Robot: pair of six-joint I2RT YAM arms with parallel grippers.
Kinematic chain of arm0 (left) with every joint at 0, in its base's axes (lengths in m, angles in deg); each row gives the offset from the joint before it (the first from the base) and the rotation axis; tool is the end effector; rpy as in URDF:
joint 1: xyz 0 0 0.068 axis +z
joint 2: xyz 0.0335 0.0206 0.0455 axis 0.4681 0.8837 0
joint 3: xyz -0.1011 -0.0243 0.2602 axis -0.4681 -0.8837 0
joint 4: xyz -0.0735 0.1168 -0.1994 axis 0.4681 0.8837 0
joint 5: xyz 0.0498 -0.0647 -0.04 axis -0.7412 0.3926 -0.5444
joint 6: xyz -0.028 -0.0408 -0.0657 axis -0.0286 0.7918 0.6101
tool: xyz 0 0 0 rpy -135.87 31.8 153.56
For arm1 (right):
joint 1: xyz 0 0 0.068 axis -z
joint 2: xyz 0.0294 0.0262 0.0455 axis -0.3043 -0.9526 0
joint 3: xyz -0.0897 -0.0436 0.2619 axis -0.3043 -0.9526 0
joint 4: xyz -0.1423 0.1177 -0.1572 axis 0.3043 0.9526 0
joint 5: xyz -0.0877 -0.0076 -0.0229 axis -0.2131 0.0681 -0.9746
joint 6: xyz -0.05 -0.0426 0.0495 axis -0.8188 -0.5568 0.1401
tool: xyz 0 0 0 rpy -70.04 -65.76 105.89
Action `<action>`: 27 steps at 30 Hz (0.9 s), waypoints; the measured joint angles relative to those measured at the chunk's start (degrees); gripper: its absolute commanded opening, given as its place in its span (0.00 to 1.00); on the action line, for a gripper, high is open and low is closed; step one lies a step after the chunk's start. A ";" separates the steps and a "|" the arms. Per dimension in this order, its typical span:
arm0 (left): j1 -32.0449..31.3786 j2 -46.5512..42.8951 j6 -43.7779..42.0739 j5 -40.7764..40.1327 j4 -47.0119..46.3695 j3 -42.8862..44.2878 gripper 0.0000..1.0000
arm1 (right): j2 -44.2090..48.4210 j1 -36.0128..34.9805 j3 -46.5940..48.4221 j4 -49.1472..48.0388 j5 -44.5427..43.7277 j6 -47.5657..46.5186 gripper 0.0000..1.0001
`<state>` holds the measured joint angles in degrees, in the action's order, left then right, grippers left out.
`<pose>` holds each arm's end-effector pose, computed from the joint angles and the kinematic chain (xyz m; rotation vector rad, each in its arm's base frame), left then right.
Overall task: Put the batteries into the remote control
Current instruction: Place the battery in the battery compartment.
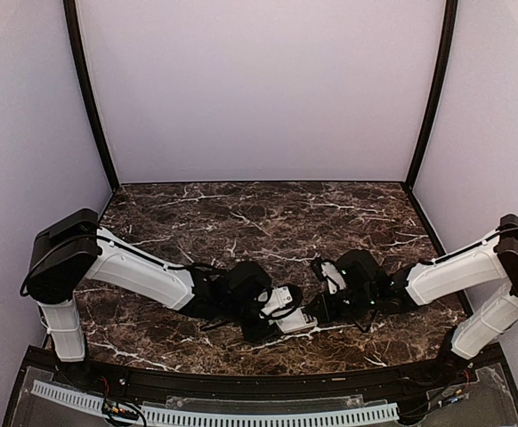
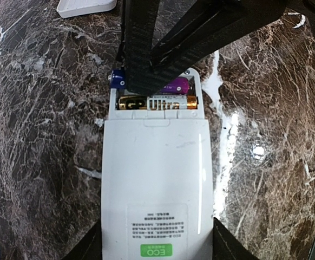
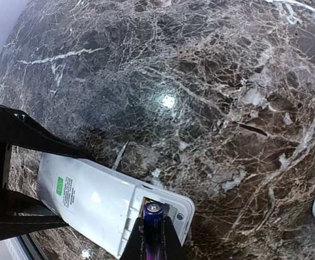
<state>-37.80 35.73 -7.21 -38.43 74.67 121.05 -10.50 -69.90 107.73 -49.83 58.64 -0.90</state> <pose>0.1581 -0.3652 0.1296 1.4667 1.9760 -0.5855 0.1615 0.2231 0.1299 -0.5058 2.4843 0.8118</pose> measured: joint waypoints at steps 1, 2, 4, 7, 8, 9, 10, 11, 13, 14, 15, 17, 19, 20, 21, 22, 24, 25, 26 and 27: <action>0.11 0.00 0.00 -0.07 0.11 0.07 0.00 | 0.04 -0.11 0.11 0.26 -0.02 0.20 0.00; 0.24 0.02 0.02 -0.09 0.26 0.17 0.00 | 0.07 -0.33 0.28 0.68 -0.02 0.57 0.00; 0.33 0.07 0.04 -0.20 0.61 0.37 0.00 | 0.07 -0.59 0.63 1.68 -0.22 1.07 0.00; 0.46 0.09 0.09 -0.57 0.76 0.46 0.00 | -0.07 -1.01 1.33 3.08 -0.90 1.86 0.02; 0.50 0.09 0.09 -0.55 0.79 0.46 0.00 | -0.11 -1.18 1.44 3.58 -1.11 2.21 0.04; 0.50 0.09 0.09 -0.55 0.81 0.46 0.00 | -0.20 -1.40 1.60 3.87 -1.42 2.58 0.05; 0.50 0.09 0.09 -0.52 0.81 0.46 0.00 | -0.31 -1.60 1.77 4.26 -1.64 2.93 0.07; 0.52 0.09 0.09 -0.52 0.83 0.46 0.00 | -0.42 -1.77 1.92 4.61 -1.77 3.30 0.09; 0.52 0.09 0.09 -0.48 0.83 0.46 0.00 | -0.50 -1.90 2.27 5.18 -2.12 4.00 0.12; 0.52 0.09 0.07 -0.46 0.83 0.46 0.00 | -0.55 -1.95 2.45 5.51 -2.23 4.15 0.13; 0.55 0.09 0.09 -0.42 0.85 0.46 0.00 | -0.59 -2.03 2.56 5.81 -2.03 4.26 0.14; 0.59 0.09 0.09 -0.24 0.85 0.46 0.00 | -0.68 -2.27 2.91 6.58 -1.88 4.44 0.15; 0.63 0.09 0.07 0.00 0.85 0.46 0.00 | -0.81 -2.67 3.61 7.69 -1.86 4.20 0.16; 0.63 0.09 0.07 0.09 0.85 0.46 0.00 | -0.81 -2.69 4.20 8.55 -1.86 3.96 0.16; 0.63 0.09 0.07 0.20 0.85 0.46 0.00 | -0.81 -2.69 4.50 9.09 -1.84 3.89 0.17; 0.63 0.09 0.07 0.28 0.85 0.46 0.00 | -0.81 -2.71 5.03 10.14 -1.79 3.63 0.18; 0.66 0.09 0.07 0.50 0.85 0.46 0.00 | -0.63 -2.71 6.03 12.28 -1.70 3.17 0.20; 0.68 0.09 0.07 0.61 0.85 0.46 0.00 | -0.42 -2.75 6.49 13.49 -1.77 2.91 0.22; 0.70 0.09 0.07 0.68 0.85 0.46 0.00 | -0.07 -2.80 6.99 14.78 -1.88 2.58 0.24; 0.72 0.09 0.07 0.72 0.85 0.46 0.00 | 0.39 -2.82 7.54 16.22 -2.10 2.21 0.25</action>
<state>-37.08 35.82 -7.15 -37.71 75.53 121.51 -10.11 -72.72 115.27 -33.61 56.54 1.31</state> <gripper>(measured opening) 0.574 0.213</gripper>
